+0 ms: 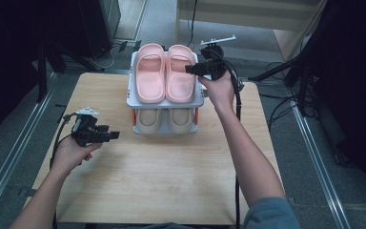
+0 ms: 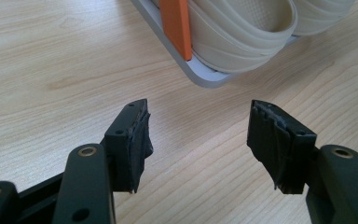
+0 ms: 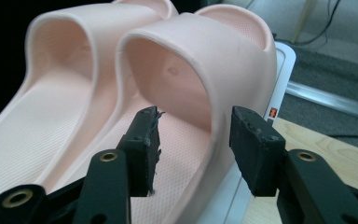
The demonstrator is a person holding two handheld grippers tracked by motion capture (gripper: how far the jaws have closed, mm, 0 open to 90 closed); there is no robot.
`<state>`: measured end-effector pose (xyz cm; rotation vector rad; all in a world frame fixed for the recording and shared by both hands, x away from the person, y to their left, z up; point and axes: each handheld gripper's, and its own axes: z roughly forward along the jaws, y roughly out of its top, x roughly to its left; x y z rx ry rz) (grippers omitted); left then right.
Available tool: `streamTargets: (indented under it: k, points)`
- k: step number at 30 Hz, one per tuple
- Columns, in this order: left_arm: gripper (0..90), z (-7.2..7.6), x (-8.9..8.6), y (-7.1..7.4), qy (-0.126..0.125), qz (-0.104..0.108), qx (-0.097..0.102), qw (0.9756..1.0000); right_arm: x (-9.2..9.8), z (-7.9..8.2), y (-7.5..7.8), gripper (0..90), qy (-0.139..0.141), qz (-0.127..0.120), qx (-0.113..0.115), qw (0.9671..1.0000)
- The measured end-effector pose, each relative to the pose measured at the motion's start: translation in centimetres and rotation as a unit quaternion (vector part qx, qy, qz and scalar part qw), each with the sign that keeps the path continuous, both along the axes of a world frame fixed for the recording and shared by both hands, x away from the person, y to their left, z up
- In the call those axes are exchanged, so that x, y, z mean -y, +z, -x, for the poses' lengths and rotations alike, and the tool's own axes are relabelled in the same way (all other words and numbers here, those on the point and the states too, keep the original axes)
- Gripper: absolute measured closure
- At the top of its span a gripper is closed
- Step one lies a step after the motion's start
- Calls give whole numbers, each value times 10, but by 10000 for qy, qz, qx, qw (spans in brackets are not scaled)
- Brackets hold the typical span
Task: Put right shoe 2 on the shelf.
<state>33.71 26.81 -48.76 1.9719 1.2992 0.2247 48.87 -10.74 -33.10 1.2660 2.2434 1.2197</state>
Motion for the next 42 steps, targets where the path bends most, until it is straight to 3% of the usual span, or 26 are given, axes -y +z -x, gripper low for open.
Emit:
streamTargets:
  k: [4,11,15,25,31,34,42]
  points:
    - [390,0,1,0,18,15,10,10000,6,10,5,600,139,16,137,9998]
    - [390,-1,3,0,-7,5,-3,10000,18,26,4,658,320,-78,176,9993]
    - [389,-3,6,0,-81,-24,-18,10000,27,32,1,714,381,38,155,9991]
    - [390,-8,15,0,-189,-28,-38,9998,51,49,-17,718,436,-162,-12,9989]
    - [388,-12,24,-1,-294,-33,-50,9995,57,63,-30,706,491,1,45,9988]
    - [388,-14,27,-1,-326,40,-30,9995,61,70,-38,702,512,-134,9,9986]
    - [387,-20,41,-1,-469,-35,-71,9989,67,89,-61,668,670,-323,-11,9972]
